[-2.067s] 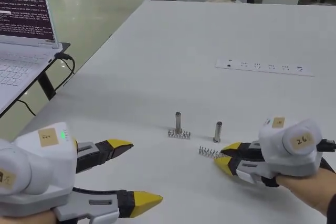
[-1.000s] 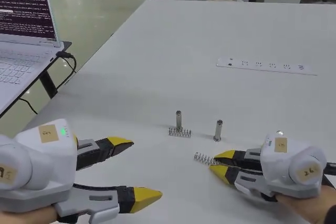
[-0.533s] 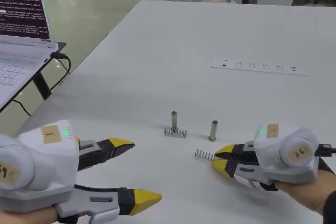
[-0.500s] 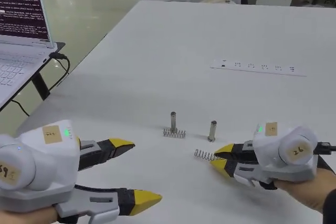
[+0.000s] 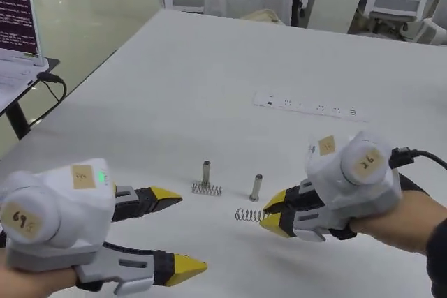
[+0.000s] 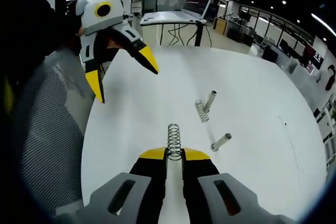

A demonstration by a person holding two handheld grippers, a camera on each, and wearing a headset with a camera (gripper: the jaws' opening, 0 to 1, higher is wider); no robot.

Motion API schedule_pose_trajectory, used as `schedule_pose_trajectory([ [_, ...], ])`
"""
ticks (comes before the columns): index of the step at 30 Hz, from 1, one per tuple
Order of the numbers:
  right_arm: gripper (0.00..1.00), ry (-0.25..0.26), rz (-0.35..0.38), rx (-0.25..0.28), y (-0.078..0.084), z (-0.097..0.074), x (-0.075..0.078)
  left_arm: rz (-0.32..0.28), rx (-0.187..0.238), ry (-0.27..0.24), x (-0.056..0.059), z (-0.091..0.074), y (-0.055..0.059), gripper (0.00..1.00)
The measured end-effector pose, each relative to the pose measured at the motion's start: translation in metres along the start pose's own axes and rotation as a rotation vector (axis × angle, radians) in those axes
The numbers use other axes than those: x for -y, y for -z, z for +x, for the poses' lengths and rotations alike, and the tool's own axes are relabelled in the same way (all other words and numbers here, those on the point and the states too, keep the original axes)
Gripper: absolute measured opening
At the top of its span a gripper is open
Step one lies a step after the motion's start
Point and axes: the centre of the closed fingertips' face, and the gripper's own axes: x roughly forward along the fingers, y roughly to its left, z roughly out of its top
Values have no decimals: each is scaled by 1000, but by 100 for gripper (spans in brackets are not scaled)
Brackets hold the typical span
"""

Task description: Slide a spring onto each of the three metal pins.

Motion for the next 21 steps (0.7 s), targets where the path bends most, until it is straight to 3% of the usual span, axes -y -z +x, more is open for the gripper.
schedule_pose_trajectory([
  [11,8,-90,-83,-79,-29,-9,-35,64,32,62,6,7,-6,34],
  [14,8,-106,-96,-86,-33,-9,-41,86,57,85,11,9,-12,32],
  [21,8,-127,-128,-100,-39,-10,-47,151,57,114,17,13,-16,21],
])
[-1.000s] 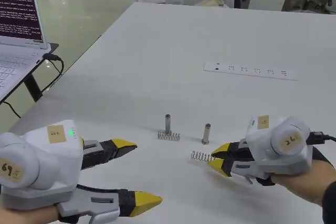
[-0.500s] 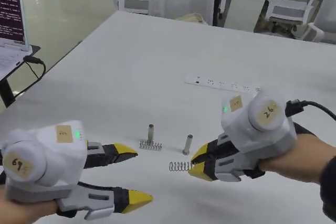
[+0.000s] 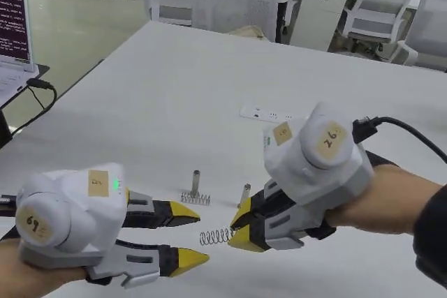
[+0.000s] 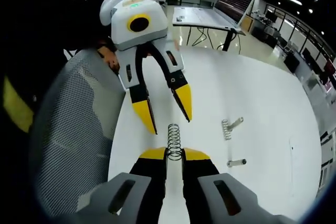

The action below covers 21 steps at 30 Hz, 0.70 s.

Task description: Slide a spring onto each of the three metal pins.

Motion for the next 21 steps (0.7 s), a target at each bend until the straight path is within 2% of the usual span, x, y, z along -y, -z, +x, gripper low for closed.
schedule_pose_trajectory([
  [3,8,-7,-7,-3,-3,0,-3,8,0,12,3,2,0,19],
  [10,8,-18,-13,-2,-7,-2,-7,28,2,27,7,4,-1,7],
  [21,8,-22,-24,22,-22,-9,-9,23,9,22,7,4,-2,3],
])
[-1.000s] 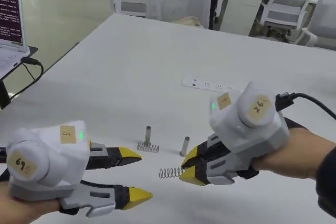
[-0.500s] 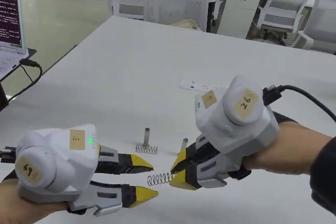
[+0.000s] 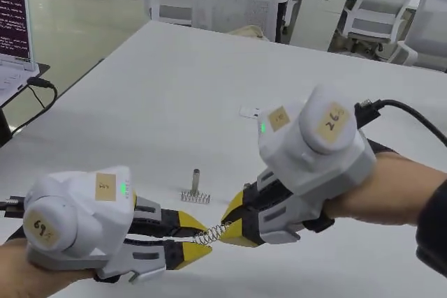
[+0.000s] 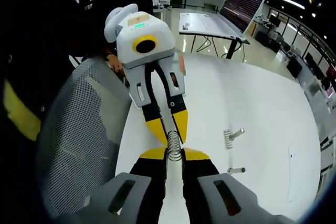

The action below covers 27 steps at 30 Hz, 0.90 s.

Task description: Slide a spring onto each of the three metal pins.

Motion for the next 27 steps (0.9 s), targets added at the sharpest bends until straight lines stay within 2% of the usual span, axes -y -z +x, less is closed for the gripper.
schedule_pose_trajectory([
  [16,8,-17,-53,-42,-13,-1,-3,8,4,13,4,4,-1,3],
  [27,7,-25,-50,-63,-9,-3,-4,-1,7,31,8,10,-2,4],
])
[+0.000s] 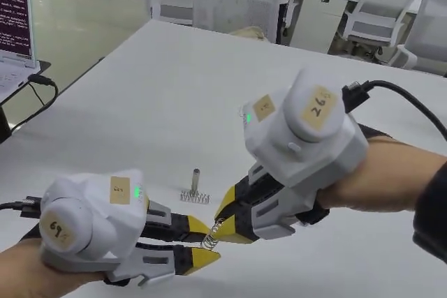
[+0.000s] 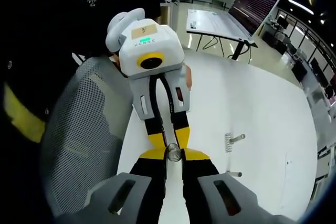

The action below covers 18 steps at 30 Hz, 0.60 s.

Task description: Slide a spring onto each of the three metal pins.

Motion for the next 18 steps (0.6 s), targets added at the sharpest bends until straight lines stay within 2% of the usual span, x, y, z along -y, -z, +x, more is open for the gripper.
schedule_pose_trajectory([
  [8,7,4,4,-18,3,-2,6,-31,-4,-13,-3,-3,5,10],
  [18,7,24,17,-89,21,-6,19,-82,11,-67,-13,-18,15,18],
])
